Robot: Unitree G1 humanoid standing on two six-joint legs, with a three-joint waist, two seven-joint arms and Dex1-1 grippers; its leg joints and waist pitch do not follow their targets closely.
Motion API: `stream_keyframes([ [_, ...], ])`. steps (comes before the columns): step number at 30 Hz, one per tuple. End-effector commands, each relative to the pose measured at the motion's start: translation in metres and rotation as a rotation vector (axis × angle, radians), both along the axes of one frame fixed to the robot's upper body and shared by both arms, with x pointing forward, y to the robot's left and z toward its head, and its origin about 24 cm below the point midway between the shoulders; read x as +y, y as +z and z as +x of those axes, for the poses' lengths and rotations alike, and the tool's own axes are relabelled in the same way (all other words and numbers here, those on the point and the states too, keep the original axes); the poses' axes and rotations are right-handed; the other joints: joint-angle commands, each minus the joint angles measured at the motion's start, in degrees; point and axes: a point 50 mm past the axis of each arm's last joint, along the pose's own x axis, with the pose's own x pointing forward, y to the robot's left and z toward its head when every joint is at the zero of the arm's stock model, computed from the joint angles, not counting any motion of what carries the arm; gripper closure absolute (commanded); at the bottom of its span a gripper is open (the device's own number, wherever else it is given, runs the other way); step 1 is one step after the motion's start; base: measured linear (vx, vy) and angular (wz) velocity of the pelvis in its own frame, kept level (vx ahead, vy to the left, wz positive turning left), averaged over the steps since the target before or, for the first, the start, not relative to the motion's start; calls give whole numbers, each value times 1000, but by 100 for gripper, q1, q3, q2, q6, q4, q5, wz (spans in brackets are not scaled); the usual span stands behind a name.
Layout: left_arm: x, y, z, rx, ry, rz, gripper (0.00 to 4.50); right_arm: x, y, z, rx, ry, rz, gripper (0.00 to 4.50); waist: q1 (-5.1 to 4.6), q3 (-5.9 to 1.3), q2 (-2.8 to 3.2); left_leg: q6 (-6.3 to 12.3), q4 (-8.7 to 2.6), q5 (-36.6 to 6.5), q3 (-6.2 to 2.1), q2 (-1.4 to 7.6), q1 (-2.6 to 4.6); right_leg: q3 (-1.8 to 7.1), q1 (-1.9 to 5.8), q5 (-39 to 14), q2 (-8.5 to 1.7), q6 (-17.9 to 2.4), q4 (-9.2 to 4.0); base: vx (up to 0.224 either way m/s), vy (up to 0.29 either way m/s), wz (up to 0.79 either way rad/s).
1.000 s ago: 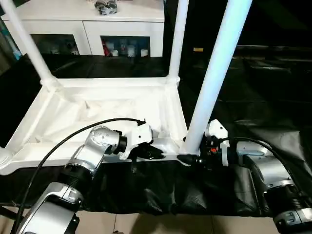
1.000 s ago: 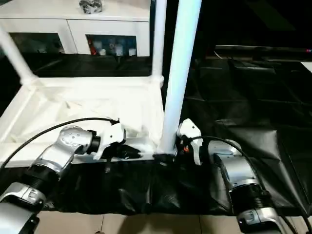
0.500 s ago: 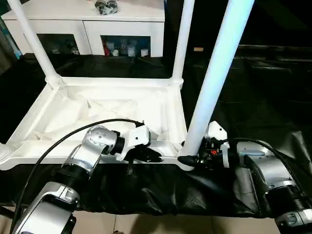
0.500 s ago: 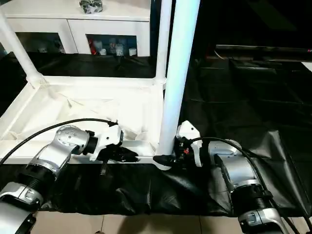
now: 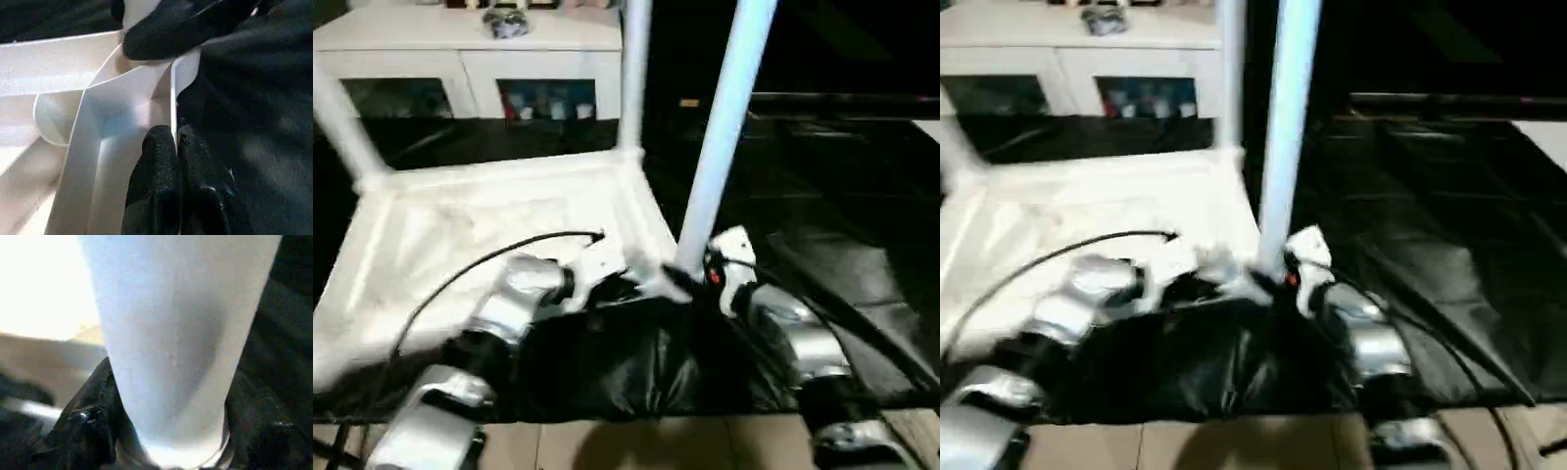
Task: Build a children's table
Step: Rotate leg to tighten
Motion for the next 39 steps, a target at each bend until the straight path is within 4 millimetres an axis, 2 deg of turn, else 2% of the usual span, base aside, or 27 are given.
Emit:
stream_keyframes([
  [1, -58, 1, -15, 6, -165, -49, 450, 56, -5, -8, 29, 146, -1, 192, -47, -157, -6, -78, -449, -2760, -86, 41, 55, 61, 60, -3494, -193, -483, -607, 0, 0, 0],
  [3, -61, 1, -15, 1, -164, -47, 450, 62, -2, -7, 8, 144, 13, 192, -68, -157, 3, -24, -444, -2821, -93, 31, 62, 48, 48, -3601, -201, -413, -653, 0, 0, 0],
  [5, -60, 1, -15, 3, -165, -46, 450, 62, 0, -6, 3, 161, 24, 136, -75, -154, -2, 19, -445, -2824, -93, 30, 58, 43, 41, -3598, -194, -408, -662, 0, 0, 0],
  [7, -55, 1, -14, 7, -167, -42, 450, 54, -1, -6, 14, 167, 44, 136, -75, -155, -3, 33, -455, -2798, -95, 43, 46, 52, 42, -3506, -195, -449, -647, 0, 0, 0],
  [8, -54, 1, -14, 8, -167, -41, 450, 53, -1, -6, 16, 164, 46, 116, -67, -163, 5, 37, -457, -2784, -90, 47, 51, 57, 42, -3436, -194, -476, -645, 0, 0, 0],
  [11, -44, 1, -13, 5, -167, -38, 450, 40, 0, -7, 0, 202, 31, 95, -41, -182, -8, 61, -473, -2649, -77, 74, 14, 91, 88, -2859, -187, -677, -566, 0, 0, 0],
  [14, -28, -1, -14, 17, -185, -27, 450, 22, 1, -14, -10, 335, -40, 70, 18, -212, -19, 139, -460, -2280, -42, 96, -15, 126, 143, -2161, -184, -879, -492, 0, 0, 0],
  [15, -24, -1, -14, 22, -192, -26, 450, 19, 1, -16, -7, 359, -43, 58, 49, -230, -25, 228, -435, -1963, -12, 96, -41, 144, 173, -1620, -185, -1047, -429, 0, 0, 0],
  [16, -21, -1, -15, 24, -202, -24, 450, 15, 3, -17, -15, 386, -51, 58, 49, -229, -33, 251, -425, -1891, -3, 93, -50, 146, 178, -1508, -182, -1100, -412, 55, -17, 5],
  [18, -16, 0, -16, 40, -222, -30, 450, 10, 6, -20, -20, 447, -48, 58, 77, -232, -43, 325, -390, -1789, 24, 89, -26, 155, 174, -1431, -195, -1183, -404, 58, -27, 7],
  [20, -11, 1, -17, 52, -234, -35, 450, 6, 9, -23, -24, 508, -45, 58, 100, -270, -40, 417, -368, -1406, 29, 91, -51, 148, 235, -990, -195, -1296, -342, 29, -15, 3],
  [21, -9, 2, -17, 59, -240, -37, 450, 4, 10, -26, -11, 557, -36, 58, 107, -276, -1, 485, -353, -1139, 36, 101, -54, 133, 250, -536, -183, -1447, -294, 0, 0, 0],
  [23, -2, 3, -16, 68, -258, -28, 450, 0, 12, -32, 18, 665, -27, 58, 139, -277, -10, 558, -335, -1005, 45, 111, -59, 114, 282, -237, -157, -1547, -251, 0, 0, 0],
  [26, 4, 4, -16, 78, -272, -9, 450, -3, 12, -37, 54, 759, -27, 58, 161, -274, 10, 600, -331, -1020, 47, 126, -51, 102, 279, -217, -164, -1614, -238, 0, 0, 0],
  [27, 7, 4, -15, 81, -277, 0, 450, -3, 12, -38, 69, 792, -25, 58, 166, -258, -14, 554, -344, -1174, 55, 134, -43, 102, 270, -458, -171, -1609, -257, 0, 0, 0],
  [32, 12, 7, -14, 86, -281, 6, 450, -3, 13, -39, 90, 842, -9, 104, 210, -232, -27, 346, -379, -1537, 56, 141, -3, 125, 232, -1281, -197, -1421, -328, 0, 0, 0],
  [35, 16, 8, -13, 92, -284, 10, 450, -2, 15, -40, 98, 870, 5, 124, 219, -232, -32, 319, -386, -1484, 50, 141, -14, 128, 236, -1299, -198, -1374, -322, 0, 0, 0],
  [39, 20, 8, -13, 99, -289, 15, 450, -2, 16, -42, 114, 904, 13, 155, 230, -256, -30, 352, -365, -1239, 49, 135, -30, 123, 254, -944, -194, -1422, -279, 0, 0, 0],
])
